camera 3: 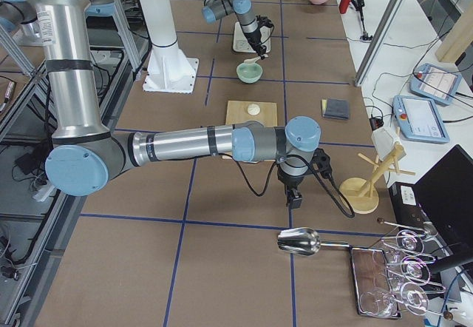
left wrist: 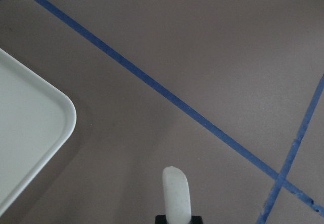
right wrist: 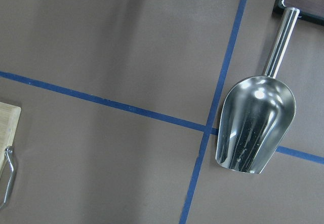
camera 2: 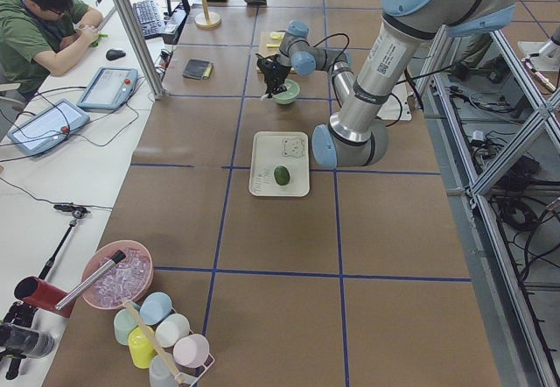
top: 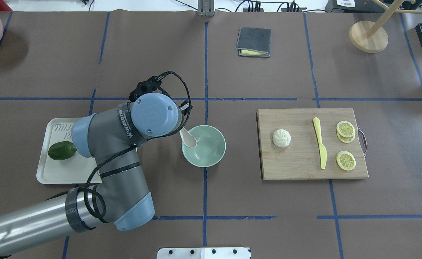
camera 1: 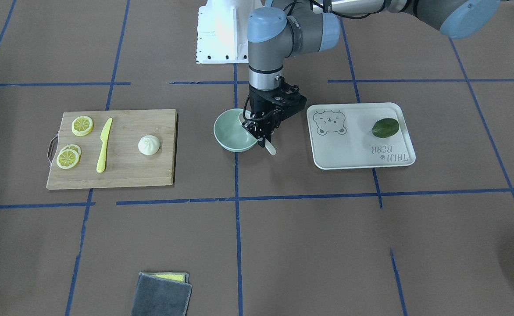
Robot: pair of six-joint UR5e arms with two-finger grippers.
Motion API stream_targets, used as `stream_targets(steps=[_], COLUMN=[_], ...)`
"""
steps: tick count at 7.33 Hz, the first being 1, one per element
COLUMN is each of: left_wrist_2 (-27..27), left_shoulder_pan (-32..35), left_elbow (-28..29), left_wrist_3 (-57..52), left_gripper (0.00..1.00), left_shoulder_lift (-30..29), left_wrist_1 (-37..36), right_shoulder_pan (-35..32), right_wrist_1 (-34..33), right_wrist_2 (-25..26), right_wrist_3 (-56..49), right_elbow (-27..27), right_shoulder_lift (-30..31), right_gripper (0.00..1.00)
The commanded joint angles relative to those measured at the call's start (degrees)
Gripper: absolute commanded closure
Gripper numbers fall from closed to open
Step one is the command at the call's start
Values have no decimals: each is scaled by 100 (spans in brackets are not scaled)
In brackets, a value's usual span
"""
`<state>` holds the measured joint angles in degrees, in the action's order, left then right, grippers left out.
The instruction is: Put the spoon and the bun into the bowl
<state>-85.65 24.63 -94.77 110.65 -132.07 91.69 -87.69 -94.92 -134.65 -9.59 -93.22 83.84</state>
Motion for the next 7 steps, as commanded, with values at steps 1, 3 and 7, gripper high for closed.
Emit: stream_targets(steps=[1, 3, 7], left_wrist_2=[74, 83, -100], left_shoulder_pan=[-116, -142, 41], left_elbow=[38, -41, -1591], left_wrist_3=[-60, -671, -3555], left_gripper=[64, 0, 0], left_shoulder_lift=[-99, -55, 847], left_wrist_1=[6, -2, 6], right_shoulder_pan=[-3, 6, -3], right_wrist_1=[0, 0, 569], right_wrist_2=[-9, 0, 0], right_wrist_3=[1, -8, 18], right_elbow=[6, 15, 6], right_shoulder_lift=[0, 0, -17], right_gripper=[0, 0, 0])
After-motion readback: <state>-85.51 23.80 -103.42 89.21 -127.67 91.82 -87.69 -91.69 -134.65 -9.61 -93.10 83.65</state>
